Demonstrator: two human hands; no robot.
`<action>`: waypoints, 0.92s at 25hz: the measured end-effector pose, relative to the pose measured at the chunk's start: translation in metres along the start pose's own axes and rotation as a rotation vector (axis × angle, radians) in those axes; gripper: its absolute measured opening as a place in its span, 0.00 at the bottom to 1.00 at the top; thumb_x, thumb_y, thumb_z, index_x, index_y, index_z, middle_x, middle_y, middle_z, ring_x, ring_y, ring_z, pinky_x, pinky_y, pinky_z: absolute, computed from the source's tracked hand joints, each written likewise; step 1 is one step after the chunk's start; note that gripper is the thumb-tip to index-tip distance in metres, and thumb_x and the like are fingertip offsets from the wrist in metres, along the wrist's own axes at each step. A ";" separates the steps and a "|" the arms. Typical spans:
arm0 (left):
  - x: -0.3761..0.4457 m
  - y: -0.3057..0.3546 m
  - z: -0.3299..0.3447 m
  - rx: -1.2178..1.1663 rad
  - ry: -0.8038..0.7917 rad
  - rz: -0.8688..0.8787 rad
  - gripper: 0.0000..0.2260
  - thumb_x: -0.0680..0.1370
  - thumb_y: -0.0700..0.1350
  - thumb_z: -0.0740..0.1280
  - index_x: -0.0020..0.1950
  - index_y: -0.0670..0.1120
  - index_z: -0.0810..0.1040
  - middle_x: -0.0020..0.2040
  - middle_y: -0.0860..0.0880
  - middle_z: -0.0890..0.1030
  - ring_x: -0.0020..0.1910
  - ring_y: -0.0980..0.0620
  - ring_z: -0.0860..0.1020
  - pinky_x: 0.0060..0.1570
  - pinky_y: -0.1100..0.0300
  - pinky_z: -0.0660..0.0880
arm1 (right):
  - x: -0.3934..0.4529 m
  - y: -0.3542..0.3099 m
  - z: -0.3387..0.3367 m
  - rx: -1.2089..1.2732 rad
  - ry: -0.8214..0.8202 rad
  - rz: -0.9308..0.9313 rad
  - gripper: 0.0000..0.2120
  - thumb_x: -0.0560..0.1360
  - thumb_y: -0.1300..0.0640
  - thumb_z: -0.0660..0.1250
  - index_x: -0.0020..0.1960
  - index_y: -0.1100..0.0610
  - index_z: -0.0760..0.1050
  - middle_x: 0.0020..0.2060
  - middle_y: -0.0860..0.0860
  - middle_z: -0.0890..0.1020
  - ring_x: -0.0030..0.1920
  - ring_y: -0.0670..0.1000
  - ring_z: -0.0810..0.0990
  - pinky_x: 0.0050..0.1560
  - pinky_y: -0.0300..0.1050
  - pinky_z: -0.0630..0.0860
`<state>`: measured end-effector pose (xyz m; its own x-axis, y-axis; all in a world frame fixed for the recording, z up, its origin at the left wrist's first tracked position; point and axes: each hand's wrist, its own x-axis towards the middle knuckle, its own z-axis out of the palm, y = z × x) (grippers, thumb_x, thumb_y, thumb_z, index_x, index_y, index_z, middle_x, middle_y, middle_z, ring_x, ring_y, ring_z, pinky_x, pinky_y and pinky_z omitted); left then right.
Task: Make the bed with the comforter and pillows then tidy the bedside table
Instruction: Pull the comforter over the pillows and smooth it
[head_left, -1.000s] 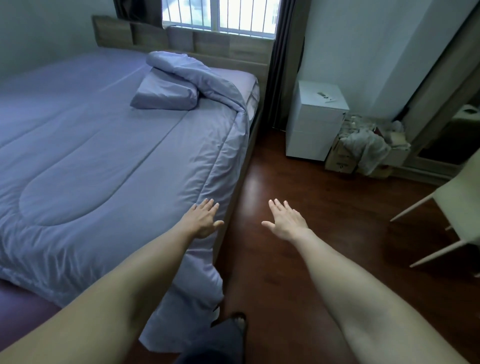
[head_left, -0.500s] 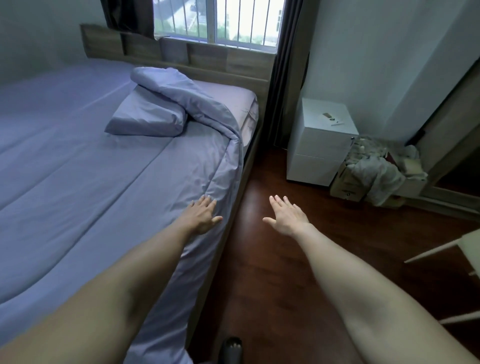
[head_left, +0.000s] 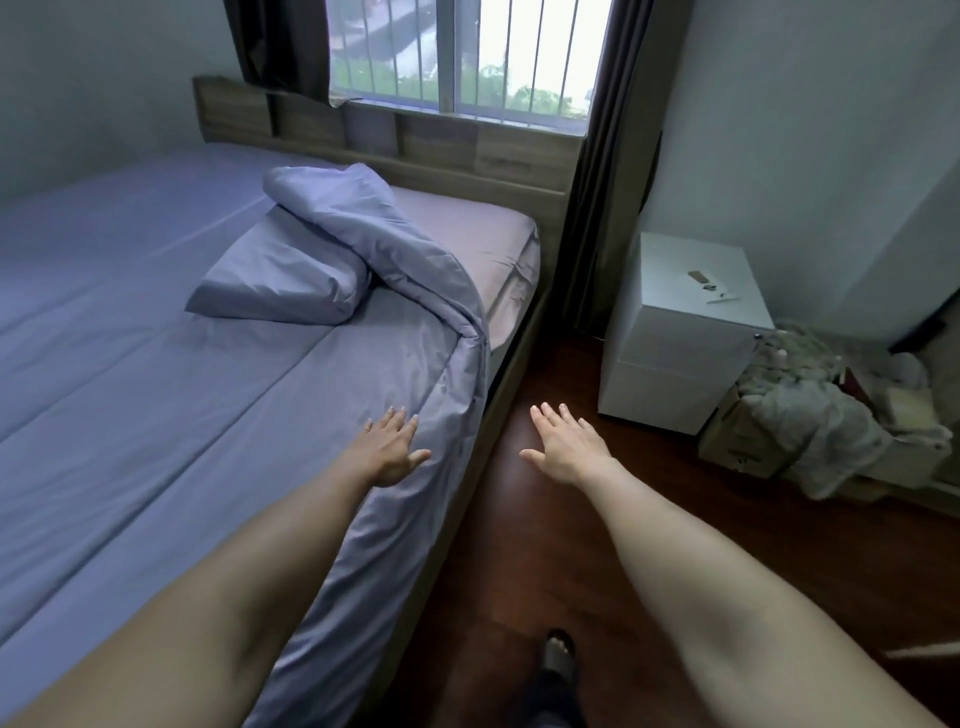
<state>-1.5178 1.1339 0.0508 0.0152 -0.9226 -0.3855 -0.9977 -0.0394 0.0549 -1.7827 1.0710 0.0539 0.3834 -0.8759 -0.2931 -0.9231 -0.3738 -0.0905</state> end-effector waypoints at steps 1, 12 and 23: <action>0.021 0.004 -0.008 -0.007 0.005 -0.019 0.32 0.82 0.60 0.50 0.79 0.44 0.45 0.80 0.44 0.45 0.79 0.47 0.44 0.77 0.48 0.46 | 0.022 0.014 -0.007 0.008 0.006 -0.021 0.35 0.80 0.40 0.55 0.80 0.54 0.45 0.79 0.51 0.48 0.79 0.55 0.46 0.77 0.54 0.49; 0.192 0.049 -0.070 -0.144 -0.011 -0.188 0.32 0.82 0.60 0.50 0.79 0.45 0.45 0.80 0.44 0.44 0.79 0.47 0.44 0.76 0.48 0.46 | 0.231 0.127 -0.084 -0.125 -0.031 -0.203 0.36 0.80 0.42 0.58 0.80 0.52 0.45 0.79 0.51 0.48 0.79 0.55 0.45 0.77 0.55 0.50; 0.396 -0.014 -0.148 -0.277 0.000 -0.296 0.33 0.81 0.60 0.51 0.79 0.45 0.44 0.80 0.45 0.43 0.79 0.48 0.43 0.76 0.48 0.47 | 0.481 0.120 -0.157 -0.174 -0.043 -0.363 0.39 0.78 0.47 0.64 0.80 0.52 0.44 0.79 0.50 0.48 0.79 0.56 0.46 0.77 0.54 0.51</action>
<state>-1.4883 0.7125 0.0337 0.2996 -0.8556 -0.4221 -0.8944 -0.4059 0.1878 -1.7044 0.5574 0.0514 0.6782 -0.6655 -0.3118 -0.7079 -0.7055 -0.0340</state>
